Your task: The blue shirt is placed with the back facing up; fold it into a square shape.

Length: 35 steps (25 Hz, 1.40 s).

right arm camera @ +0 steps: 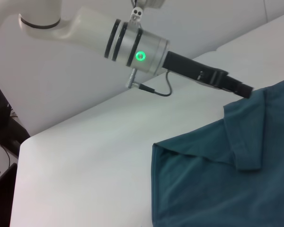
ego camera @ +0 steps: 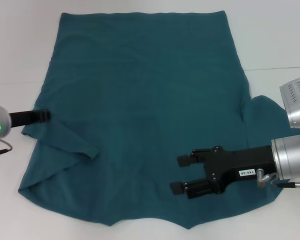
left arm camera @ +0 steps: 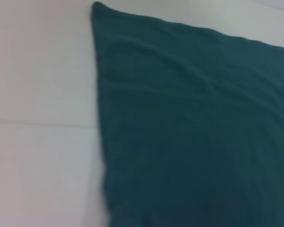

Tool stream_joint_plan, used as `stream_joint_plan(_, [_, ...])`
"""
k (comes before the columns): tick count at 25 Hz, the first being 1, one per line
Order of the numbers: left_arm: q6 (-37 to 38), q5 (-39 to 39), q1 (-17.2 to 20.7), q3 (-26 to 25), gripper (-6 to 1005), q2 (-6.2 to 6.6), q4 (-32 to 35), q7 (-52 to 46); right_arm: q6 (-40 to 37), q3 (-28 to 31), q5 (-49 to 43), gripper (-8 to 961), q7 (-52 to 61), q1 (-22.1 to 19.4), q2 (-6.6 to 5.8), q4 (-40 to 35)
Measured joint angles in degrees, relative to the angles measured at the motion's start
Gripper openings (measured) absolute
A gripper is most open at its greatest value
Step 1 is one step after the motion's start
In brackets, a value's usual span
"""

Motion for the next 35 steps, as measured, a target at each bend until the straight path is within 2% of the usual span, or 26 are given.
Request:
stream_joint_plan(2, [-0.97,-0.20,1.46,-0.67,115,0.61,-0.04,-0.47,0.04,0.01,0.00,915,-0.16,-0.06,-0.01,0.00])
stream_joint_plan(13, [-5.48,0.01,3.72,-0.48,310,0.70,-0.29,0.13,0.05,-0.06,-0.02,915,-0.49,0.28,0.08,0.07])
stream_joint_plan(17, [-5.98,0.04,3.70,-0.26,521,0.67,-0.82,0.23,-0.21,0.00,-0.03,915,-0.30,0.18,0.08,0.09])
stream_joint_plan(23, [-7.36,0.06,3.27,-0.02,693,0.79,-2.87,1.23,-0.23,0.03,-0.03,915,-0.42,0.07,0.08,0.09])
stream_joint_plan(35, [-7.50,0.06,2.61,0.03,678,0.59,-3.37,2.26,-0.34,-0.05,-0.03,915,-0.39,0.06,0.08,0.09])
